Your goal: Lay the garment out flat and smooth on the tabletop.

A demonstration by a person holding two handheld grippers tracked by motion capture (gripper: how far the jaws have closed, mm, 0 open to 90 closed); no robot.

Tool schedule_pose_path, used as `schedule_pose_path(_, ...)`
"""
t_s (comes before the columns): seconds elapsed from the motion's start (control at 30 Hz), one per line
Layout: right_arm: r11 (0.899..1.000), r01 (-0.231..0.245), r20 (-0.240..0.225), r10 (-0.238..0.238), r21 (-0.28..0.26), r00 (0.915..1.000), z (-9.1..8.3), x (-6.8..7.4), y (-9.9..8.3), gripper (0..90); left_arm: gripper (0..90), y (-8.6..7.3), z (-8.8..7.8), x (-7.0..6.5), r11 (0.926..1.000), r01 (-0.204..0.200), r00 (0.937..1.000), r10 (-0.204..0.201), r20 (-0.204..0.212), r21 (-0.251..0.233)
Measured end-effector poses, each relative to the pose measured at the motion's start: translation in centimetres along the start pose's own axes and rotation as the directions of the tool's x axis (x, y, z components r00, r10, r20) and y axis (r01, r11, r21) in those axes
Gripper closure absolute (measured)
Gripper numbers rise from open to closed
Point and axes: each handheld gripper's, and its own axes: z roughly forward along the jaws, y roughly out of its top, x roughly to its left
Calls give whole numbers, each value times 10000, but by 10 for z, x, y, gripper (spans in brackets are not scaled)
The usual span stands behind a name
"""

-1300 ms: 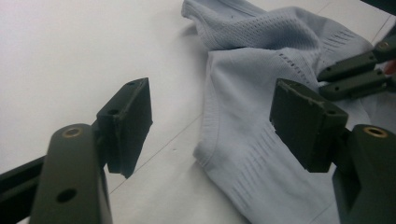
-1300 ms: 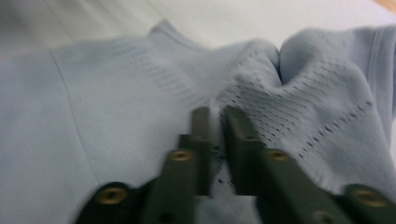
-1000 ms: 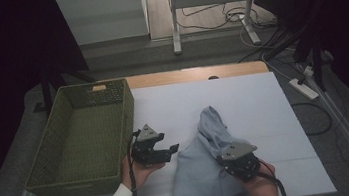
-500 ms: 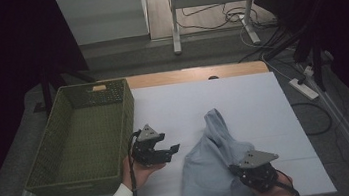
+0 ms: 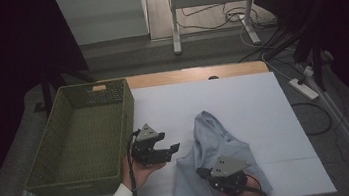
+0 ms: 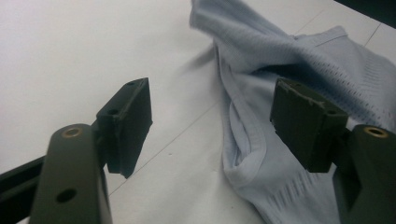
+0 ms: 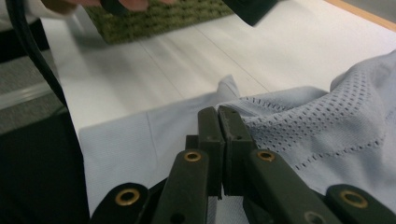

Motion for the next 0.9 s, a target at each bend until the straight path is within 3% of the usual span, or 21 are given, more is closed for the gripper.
schedule_pose_path(0.17, 9995, 172, -65, -174, -263, 9998, 4, 3, 5, 880, 297, 0, 0, 1, 10000, 33, 10000, -33, -11, 4)
schedule_pose_path(0.3, 9996, 214, -36, -214, 179, 9998, 6, -1, 2, 873, 297, 0, 0, 0, 10000, 16, 10000, -16, -8, 17)
schedule_pose_path(0.37, 9992, 30, -90, -27, 390, 10000, 4, -8, 0, 786, 296, 0, 0, 0, 10000, 5, 10000, -5, -17, 10)
schedule_pose_path(0.47, 10000, -43, 343, 46, -86, 9994, -8, -17, 6, 642, 297, 0, 0, 0, 10000, 12, 10000, -12, -23, -3)
schedule_pose_path(0.53, 9994, -117, 845, 145, -331, 9963, -15, -26, 14, 574, 297, 0, 0, 0, 10000, 35, 10000, -35, -17, 5)
schedule_pose_path(0.63, 9986, -509, 1374, 520, -116, 9891, -16, -48, 24, 495, 297, 0, 0, 0, 10000, 46, 10000, -46, -22, 10)
schedule_pose_path(0.77, 9932, -1132, 1918, 1061, 266, 9757, 2, -81, 24, 457, 297, 0, 1, 0, 10000, 1, 10000, -1, -8, 31)
schedule_pose_path(0.9, 9886, -1399, 2347, 1230, 565, 9642, 23, -106, 24, 431, 297, -1, 2, 0, 10000, -30, 10000, 30, -9, 74)
